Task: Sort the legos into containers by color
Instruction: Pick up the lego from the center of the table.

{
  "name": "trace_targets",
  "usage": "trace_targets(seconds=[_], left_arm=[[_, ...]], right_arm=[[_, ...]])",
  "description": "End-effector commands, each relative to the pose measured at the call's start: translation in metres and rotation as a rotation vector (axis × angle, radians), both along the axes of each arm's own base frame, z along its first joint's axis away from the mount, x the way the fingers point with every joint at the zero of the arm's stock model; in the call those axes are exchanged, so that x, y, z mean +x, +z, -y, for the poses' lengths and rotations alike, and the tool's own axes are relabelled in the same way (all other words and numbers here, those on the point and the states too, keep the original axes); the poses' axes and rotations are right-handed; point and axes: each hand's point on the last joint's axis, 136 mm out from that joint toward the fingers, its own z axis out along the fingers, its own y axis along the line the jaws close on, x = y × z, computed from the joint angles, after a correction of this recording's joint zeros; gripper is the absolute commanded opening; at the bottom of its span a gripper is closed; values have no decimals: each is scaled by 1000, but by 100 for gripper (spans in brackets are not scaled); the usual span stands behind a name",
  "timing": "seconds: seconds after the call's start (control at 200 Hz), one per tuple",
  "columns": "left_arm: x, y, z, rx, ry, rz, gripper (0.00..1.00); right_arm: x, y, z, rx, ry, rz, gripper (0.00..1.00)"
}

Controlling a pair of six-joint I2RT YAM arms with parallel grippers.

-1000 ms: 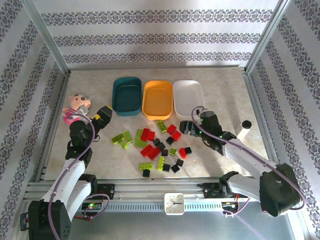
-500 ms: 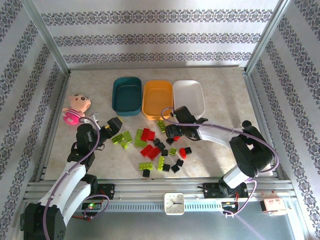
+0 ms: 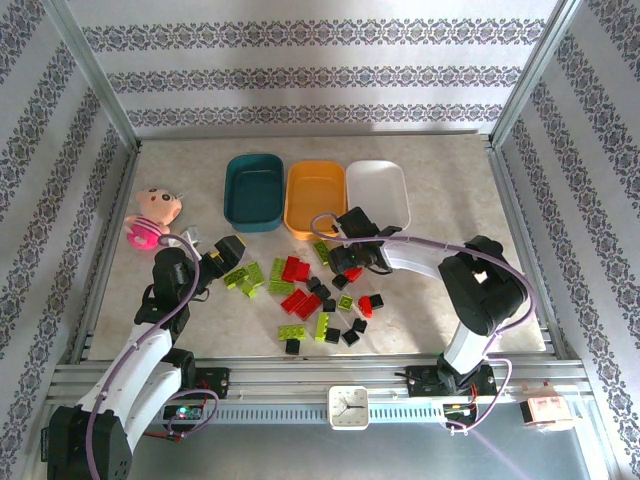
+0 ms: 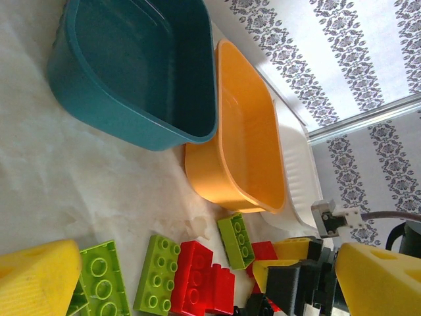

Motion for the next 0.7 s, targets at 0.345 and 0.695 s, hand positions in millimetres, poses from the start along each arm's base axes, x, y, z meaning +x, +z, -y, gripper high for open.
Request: trace_targets(seconds=[0.345, 0.695], left_arm=[[-5, 0, 6, 12, -33, -15, 99], [-6, 5, -8, 39, 42, -13, 99]], right_arm=[[-4, 29, -15, 75, 71, 45, 43], [22, 124, 27, 251, -129, 237, 37]])
